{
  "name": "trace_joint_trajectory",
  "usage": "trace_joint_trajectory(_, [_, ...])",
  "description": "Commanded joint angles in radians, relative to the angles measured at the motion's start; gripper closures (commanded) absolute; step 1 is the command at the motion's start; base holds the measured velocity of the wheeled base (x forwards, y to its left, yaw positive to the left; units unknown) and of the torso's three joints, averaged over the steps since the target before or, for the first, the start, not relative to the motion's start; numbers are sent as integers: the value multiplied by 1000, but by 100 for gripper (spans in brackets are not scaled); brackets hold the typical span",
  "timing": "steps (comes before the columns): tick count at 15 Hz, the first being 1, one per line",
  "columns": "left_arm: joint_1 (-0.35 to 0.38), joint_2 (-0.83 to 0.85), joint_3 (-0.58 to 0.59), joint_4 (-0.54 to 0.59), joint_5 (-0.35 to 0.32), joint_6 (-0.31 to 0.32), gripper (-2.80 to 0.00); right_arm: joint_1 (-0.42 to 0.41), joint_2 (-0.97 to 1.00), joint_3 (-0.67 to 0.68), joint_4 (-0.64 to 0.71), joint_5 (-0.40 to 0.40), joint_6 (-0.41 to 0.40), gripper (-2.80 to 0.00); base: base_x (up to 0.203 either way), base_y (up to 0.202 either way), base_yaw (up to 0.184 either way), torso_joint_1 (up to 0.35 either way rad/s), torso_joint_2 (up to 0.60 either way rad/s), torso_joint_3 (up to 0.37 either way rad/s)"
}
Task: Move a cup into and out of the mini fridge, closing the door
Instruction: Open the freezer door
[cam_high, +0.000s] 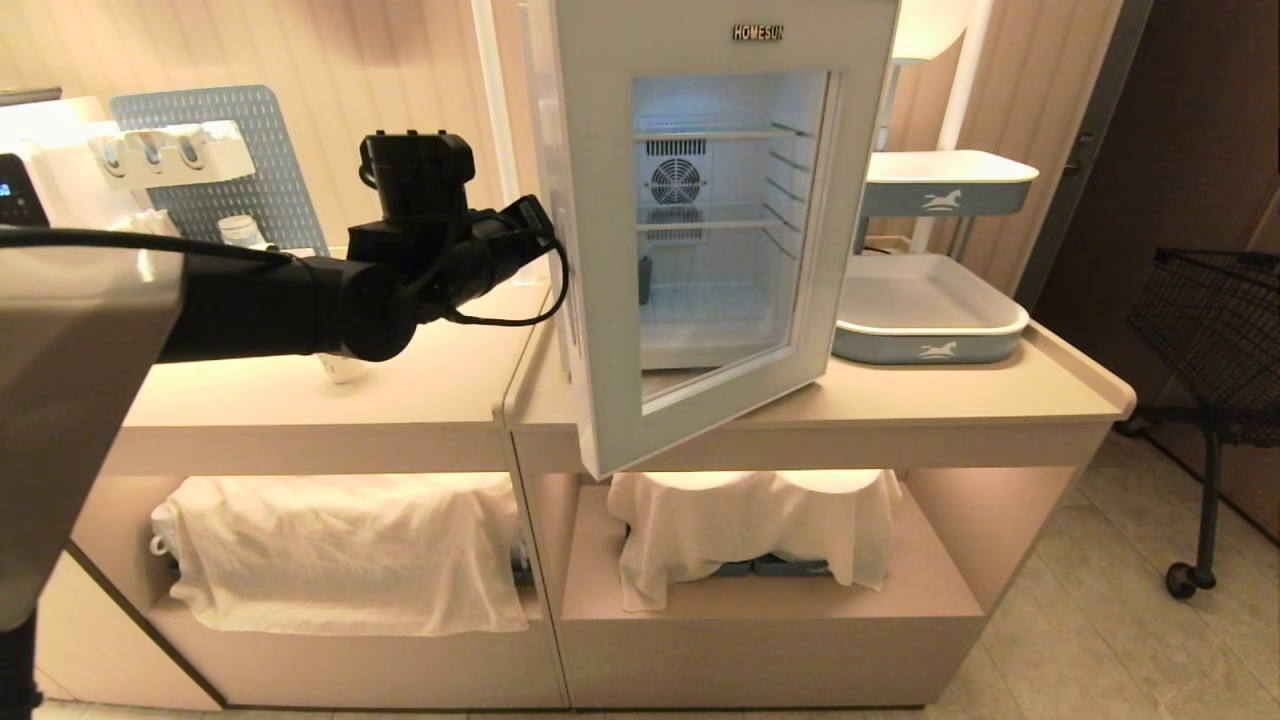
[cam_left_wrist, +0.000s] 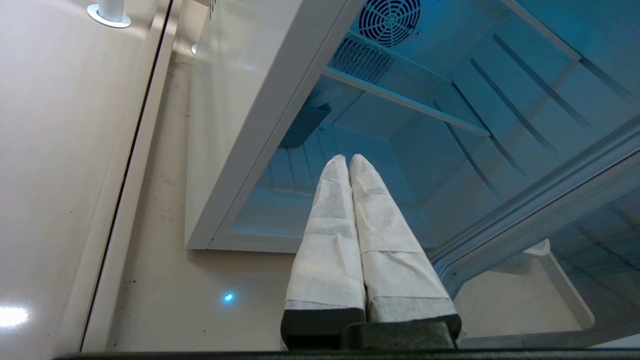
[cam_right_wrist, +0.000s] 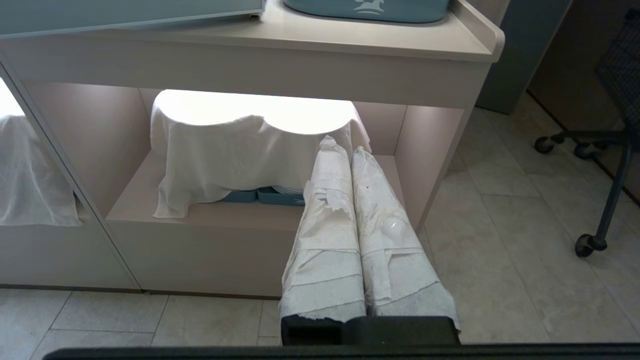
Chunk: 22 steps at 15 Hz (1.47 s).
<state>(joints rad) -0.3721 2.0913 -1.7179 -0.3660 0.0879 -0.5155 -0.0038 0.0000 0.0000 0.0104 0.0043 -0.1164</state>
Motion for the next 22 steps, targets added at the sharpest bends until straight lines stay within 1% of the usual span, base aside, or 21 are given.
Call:
trace_joint_trajectory(1, [-9, -18, 10, -4, 0, -4, 0, 0, 0, 18, 0, 0, -1, 0, 0, 0, 0, 0, 0, 0])
trace_joint_trajectory(6, [-47, -61, 34, 4, -2, -11, 0, -1, 0, 18, 0, 0, -2, 0, 0, 0, 0, 0, 0, 0])
trace_joint_trajectory(9, [-93, -86, 46, 8, -2, -40, 0, 1, 0, 18, 0, 0, -2, 0, 0, 0, 0, 0, 0, 0])
trace_joint_trajectory(15, [-189, -124, 63, 10, 1, -50, 0, 1, 0, 18, 0, 0, -2, 0, 0, 0, 0, 0, 0, 0])
trace_joint_trajectory(18, [-255, -136, 62, 10, 7, -51, 0, -1, 0, 18, 0, 0, -2, 0, 0, 0, 0, 0, 0, 0])
trace_joint_trajectory(21, [-331, -136, 58, 12, 48, -51, 0, 0, 0, 18, 0, 0, -2, 0, 0, 0, 0, 0, 0, 0])
trace_joint_trajectory(22, [-354, -135, 58, 12, 52, -57, 0, 1, 0, 18, 0, 0, -2, 0, 0, 0, 0, 0, 0, 0])
